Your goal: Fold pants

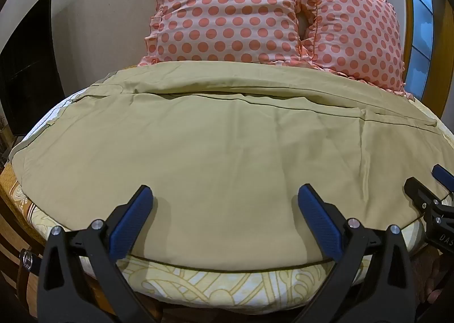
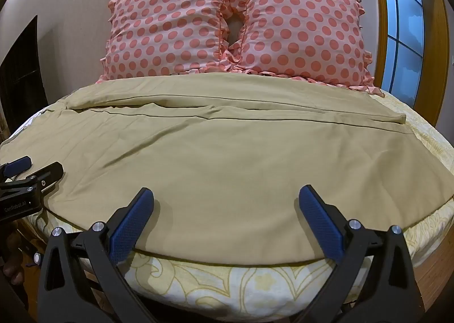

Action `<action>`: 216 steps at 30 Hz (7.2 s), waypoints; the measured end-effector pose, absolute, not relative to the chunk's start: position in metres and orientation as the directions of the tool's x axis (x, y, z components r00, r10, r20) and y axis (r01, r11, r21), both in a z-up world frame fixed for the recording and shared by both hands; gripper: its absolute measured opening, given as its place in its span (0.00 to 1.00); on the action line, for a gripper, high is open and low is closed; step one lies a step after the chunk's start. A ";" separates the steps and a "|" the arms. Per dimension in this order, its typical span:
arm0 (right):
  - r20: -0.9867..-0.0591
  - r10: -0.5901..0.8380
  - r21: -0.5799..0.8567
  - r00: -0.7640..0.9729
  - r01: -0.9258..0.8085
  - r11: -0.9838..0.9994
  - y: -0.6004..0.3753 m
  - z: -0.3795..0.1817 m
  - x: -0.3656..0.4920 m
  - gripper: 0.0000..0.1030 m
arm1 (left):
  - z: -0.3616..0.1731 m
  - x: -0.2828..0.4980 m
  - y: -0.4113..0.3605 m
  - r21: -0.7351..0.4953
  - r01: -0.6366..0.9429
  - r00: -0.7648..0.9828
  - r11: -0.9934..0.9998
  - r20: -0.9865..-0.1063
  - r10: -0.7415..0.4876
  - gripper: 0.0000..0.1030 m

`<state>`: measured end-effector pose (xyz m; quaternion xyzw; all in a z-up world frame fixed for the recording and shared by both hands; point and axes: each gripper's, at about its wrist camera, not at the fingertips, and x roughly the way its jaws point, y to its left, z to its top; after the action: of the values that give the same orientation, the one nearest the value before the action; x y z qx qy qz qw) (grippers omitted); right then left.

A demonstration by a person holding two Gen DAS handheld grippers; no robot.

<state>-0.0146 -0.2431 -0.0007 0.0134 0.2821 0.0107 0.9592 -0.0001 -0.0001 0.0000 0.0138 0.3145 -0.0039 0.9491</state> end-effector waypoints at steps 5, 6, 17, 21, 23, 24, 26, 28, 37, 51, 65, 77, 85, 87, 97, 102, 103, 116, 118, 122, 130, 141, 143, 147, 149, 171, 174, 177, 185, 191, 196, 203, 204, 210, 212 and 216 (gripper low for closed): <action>-0.539 0.028 0.032 0.842 -0.013 0.999 -0.243 -0.001 -0.015 0.99 | 0.000 0.000 0.000 0.021 0.016 0.803 1.000 -0.596 0.000 0.98; -0.539 0.027 0.031 0.842 -0.013 0.999 -0.243 -0.001 -0.015 0.99 | 0.000 0.000 0.001 0.021 0.016 0.803 1.000 -0.596 -0.001 0.98; -0.537 0.028 0.032 0.843 -0.013 0.999 -0.243 0.000 -0.014 0.99 | 0.000 0.001 0.000 0.023 0.016 0.803 1.000 -0.597 0.001 0.98; -0.536 0.028 0.032 0.844 -0.013 0.999 -0.243 0.000 -0.015 0.99 | 0.000 0.000 0.000 0.024 0.016 0.804 1.000 -0.595 0.001 0.98; -0.536 0.028 0.032 0.844 -0.013 0.999 -0.243 0.000 -0.015 0.99 | 0.000 0.000 0.000 0.024 0.016 0.804 1.000 -0.595 0.001 0.98; -0.536 0.028 0.032 0.844 -0.013 0.999 -0.243 0.000 -0.015 0.99 | 0.000 0.000 0.000 0.024 0.016 0.804 1.000 -0.595 0.001 0.98; -0.535 0.028 0.031 0.844 -0.013 0.999 -0.243 0.000 -0.015 0.99 | 0.000 0.000 0.000 0.024 0.016 0.804 1.000 -0.594 0.001 0.98; -0.535 0.028 0.031 0.844 -0.013 0.999 -0.243 0.000 -0.015 0.99 | 0.000 0.000 0.000 0.024 0.016 0.804 1.000 -0.594 0.001 0.98; -0.535 0.028 0.031 0.845 -0.013 0.999 -0.243 0.000 -0.015 0.99 | 0.000 0.000 0.000 0.024 0.016 0.805 1.000 -0.594 0.001 0.98; -0.533 0.028 0.031 0.846 -0.013 0.999 -0.243 0.000 -0.015 0.99 | 0.000 0.000 0.000 0.024 0.016 0.806 1.000 -0.593 0.002 0.98; -0.532 0.028 0.031 0.847 -0.013 0.999 -0.243 0.000 -0.015 0.99 | 0.000 0.000 0.000 0.025 0.016 0.807 1.000 -0.591 0.002 0.98; -0.531 0.028 0.031 0.847 -0.013 0.999 -0.244 0.000 -0.016 0.99 | 0.000 0.000 0.000 0.025 0.016 0.807 1.000 -0.590 0.002 0.98; -0.528 0.027 0.031 0.849 -0.013 0.999 -0.247 -0.001 -0.015 0.99 | 0.000 0.000 0.000 0.025 0.016 0.808 1.000 -0.590 0.002 0.98; -0.527 0.027 0.032 0.849 -0.013 0.999 -0.246 0.002 -0.016 0.99 | 0.000 0.000 0.000 0.025 0.016 0.808 1.000 -0.589 0.002 0.98; -0.521 0.026 0.032 0.853 -0.012 0.999 -0.245 0.004 -0.018 0.99 | 0.000 0.000 0.000 0.025 0.016 0.809 1.000 -0.588 0.002 0.98; -0.516 0.026 0.032 0.856 -0.010 0.999 -0.246 0.004 -0.015 0.99 | 0.001 0.000 0.000 0.025 0.016 0.809 1.000 -0.587 0.002 0.98; -0.516 0.026 0.033 0.856 -0.010 0.999 -0.246 0.001 -0.016 0.99 | 0.001 0.000 0.000 0.025 0.016 0.809 1.000 -0.587 0.002 0.98; -0.513 0.027 0.032 0.858 -0.012 0.999 -0.245 -0.001 -0.017 0.99 | 0.001 0.000 -0.001 0.026 0.017 0.810 1.000 -0.586 0.001 0.98; -0.530 0.038 0.031 0.847 -0.026 0.999 -0.247 0.000 -0.014 0.99 | 0.009 -0.001 -0.002 0.026 0.023 0.811 0.999 -0.585 -0.003 0.98; -0.561 0.066 0.081 0.825 -0.024 0.996 -0.277 0.026 0.008 0.99 | 0.010 -0.003 0.001 0.023 0.045 0.803 0.999 -0.596 -0.022 0.98; -0.675 -0.158 0.140 0.720 0.336 0.932 -0.425 0.094 0.173 0.99 | 0.037 0.014 0.013 0.017 0.016 0.845 1.000 -0.535 -0.004 0.98; -0.862 -0.302 0.101 0.406 0.723 0.683 -0.539 0.023 0.354 0.70 | 0.055 0.037 0.014 0.024 0.017 0.877 1.000 -0.480 -0.003 0.98; -0.848 -0.383 -0.002 0.367 0.719 0.695 -0.535 0.015 0.367 0.68 | 0.053 0.043 0.015 0.022 0.016 0.873 1.000 -0.488 -0.003 0.98; -0.817 -0.373 0.018 0.440 0.665 0.747 -0.537 0.009 0.358 0.41 | 0.050 0.047 0.021 0.010 0.012 0.870 1.000 -0.493 -0.005 0.98; -0.805 -0.309 0.100 0.506 0.630 0.770 -0.549 0.006 0.342 0.21 | 0.050 0.046 0.025 -0.009 0.010 0.872 1.000 -0.489 -0.013 0.98; -0.478 0.196 0.796 0.856 0.328 0.508 -0.545 -0.025 0.072 0.39 | 0.086 0.048 0.062 -0.119 0.008 0.895 0.993 -0.443 -0.060 0.98; -0.474 0.182 0.798 0.862 0.333 0.502 -0.545 -0.025 0.077 0.47 | 0.093 0.063 0.075 -0.157 0.040 0.893 0.987 -0.438 -0.106 0.98; -0.477 0.162 0.786 0.864 0.337 0.518 -0.548 -0.025 0.082 0.43 | 0.097 0.084 0.091 -0.244 0.070 0.885 0.967 -0.433 -0.173 0.98; -0.310 0.138 0.828 0.941 0.196 0.525 -0.567 -0.018 0.035 0.01 | 0.091 0.181 0.139 -0.433 -0.061 0.799 0.899 -0.562 -0.216 0.98; -0.310 0.152 0.841 0.939 0.196 0.504 -0.569 -0.025 0.025 0.01 | 0.056 0.262 0.144 -0.414 -0.195 0.664 0.889 -0.723 -0.190 0.85; -0.304 0.150 0.831 0.941 0.184 0.526 -0.566 -0.018 0.026 0.01 | 0.031 0.310 0.150 -0.341 -0.291 0.591 0.894 -0.799 -0.112 0.22; -0.306 0.084 0.771 0.948 0.195 0.606 -0.565 0.007 0.000 0.01 | 0.076 0.198 0.167 -0.373 -0.181 0.726 0.910 -0.675 -0.133 0.09; -0.312 0.071 0.767 0.947 0.207 0.607 -0.568 0.006 -0.008 0.01 | 0.083 0.161 0.171 -0.377 -0.161 0.749 0.912 -0.648 -0.135 0.09; -0.357 0.028 0.755 0.934 0.271 0.597 -0.572 -0.006 -0.033 0.01 | 0.060 0.039 0.177 -0.370 -0.171 0.752 0.913 -0.648 -0.122 0.10; -0.367 0.019 0.754 0.930 0.286 0.591 -0.572 -0.010 -0.038 0.02 | 0.049 0.020 0.178 -0.372 -0.181 0.741 0.910 -0.660 -0.122 0.10; -0.411 -0.008 0.729 0.911 0.335 0.597 -0.569 -0.017 -0.046 0.02 | 0.032 0.006 0.179 -0.376 -0.189 0.728 0.907 -0.674 -0.128 0.10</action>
<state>-0.0462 -0.5694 -0.0171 0.4382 0.1863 -0.0980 0.8739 0.0063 0.1792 0.0318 -0.2146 0.3687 0.0169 0.9043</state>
